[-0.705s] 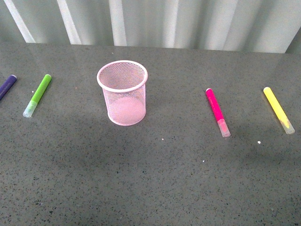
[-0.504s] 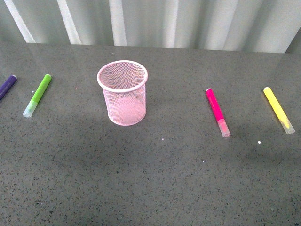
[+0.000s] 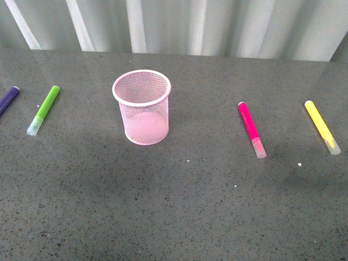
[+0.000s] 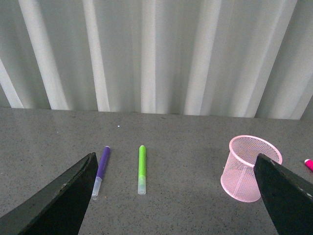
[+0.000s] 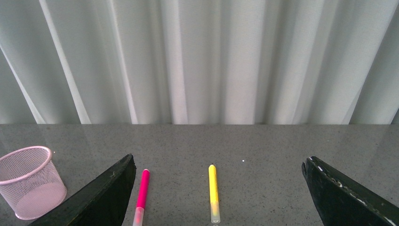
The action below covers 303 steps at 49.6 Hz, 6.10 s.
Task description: Insert purple and pink pens into pink cup
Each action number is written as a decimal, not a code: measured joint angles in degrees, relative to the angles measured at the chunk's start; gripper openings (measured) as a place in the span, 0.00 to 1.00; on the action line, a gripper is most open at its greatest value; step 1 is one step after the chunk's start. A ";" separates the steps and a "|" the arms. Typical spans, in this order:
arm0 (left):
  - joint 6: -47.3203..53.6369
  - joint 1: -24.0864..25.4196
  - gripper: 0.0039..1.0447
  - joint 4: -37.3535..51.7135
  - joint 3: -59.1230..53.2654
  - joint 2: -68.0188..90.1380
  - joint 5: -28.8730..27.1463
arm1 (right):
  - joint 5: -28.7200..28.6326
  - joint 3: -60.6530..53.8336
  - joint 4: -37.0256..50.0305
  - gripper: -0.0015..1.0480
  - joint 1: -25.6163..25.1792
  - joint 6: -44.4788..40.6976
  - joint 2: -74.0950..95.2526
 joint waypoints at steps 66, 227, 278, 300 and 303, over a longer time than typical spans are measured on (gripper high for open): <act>7.28 10.01 0.94 26.47 52.61 105.11 16.90 | 0.00 0.00 0.00 0.93 0.00 0.00 0.00; -24.26 -18.71 0.12 74.58 43.28 112.93 -3.17 | 0.00 0.00 0.00 0.93 0.00 0.00 0.00; -22.62 -22.05 0.17 79.76 43.91 122.95 -7.74 | 0.00 0.00 0.00 0.93 0.00 0.00 0.00; -20.68 -20.65 0.89 68.81 40.94 111.97 -2.91 | 0.00 0.00 0.00 0.93 0.00 0.00 0.00; -18.18 -19.93 0.95 63.23 39.63 107.65 -1.38 | 0.00 0.00 0.00 0.93 0.00 0.00 0.00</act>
